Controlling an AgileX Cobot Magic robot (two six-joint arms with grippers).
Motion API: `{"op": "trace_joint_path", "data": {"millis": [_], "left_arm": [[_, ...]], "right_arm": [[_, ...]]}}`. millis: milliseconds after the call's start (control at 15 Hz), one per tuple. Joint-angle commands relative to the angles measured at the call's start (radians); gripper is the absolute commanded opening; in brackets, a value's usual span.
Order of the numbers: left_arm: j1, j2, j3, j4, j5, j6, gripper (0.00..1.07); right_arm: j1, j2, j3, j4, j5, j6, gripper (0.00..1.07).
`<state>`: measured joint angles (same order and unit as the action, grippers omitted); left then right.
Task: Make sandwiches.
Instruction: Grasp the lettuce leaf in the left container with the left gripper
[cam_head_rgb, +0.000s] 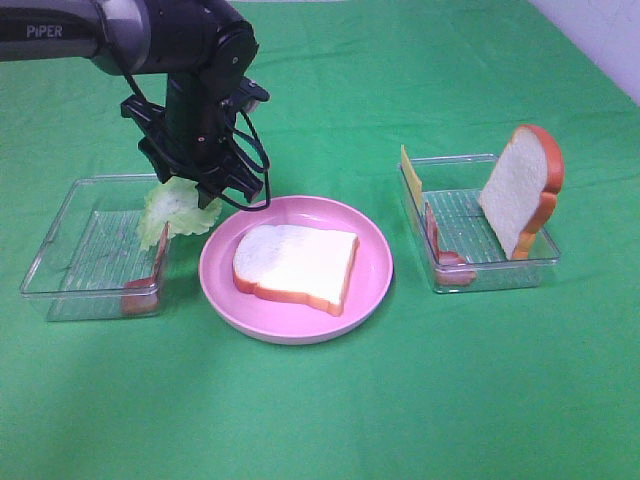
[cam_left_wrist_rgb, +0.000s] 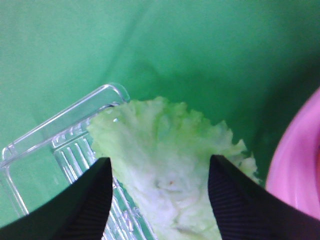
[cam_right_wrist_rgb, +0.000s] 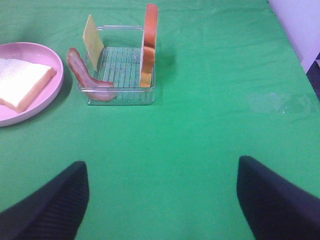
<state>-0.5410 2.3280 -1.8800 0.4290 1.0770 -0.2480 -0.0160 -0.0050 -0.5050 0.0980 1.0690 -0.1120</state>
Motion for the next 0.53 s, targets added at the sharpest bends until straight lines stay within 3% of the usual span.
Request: {"op": "trace_joint_path", "data": {"millis": [67,267,400,533], "left_arm": [[-0.003,-0.011,-0.003,0.02,0.005,-0.013,0.56],[-0.037,-0.033,-0.003,0.052,0.004,-0.016,0.56],[-0.072,-0.032,-0.003,0.062,0.016,-0.094,0.57],[-0.085,-0.032,-0.003,0.067,0.058,-0.15,0.68]], "right_arm": [[-0.006,-0.014,-0.001,0.0,-0.008,-0.01,0.76],[-0.006,-0.014,-0.001,0.0,-0.008,-0.01,0.76],[-0.006,-0.014,-0.001,0.0,-0.008,-0.01,0.76],[-0.006,-0.014,-0.001,0.0,-0.008,-0.01,0.76]]}}
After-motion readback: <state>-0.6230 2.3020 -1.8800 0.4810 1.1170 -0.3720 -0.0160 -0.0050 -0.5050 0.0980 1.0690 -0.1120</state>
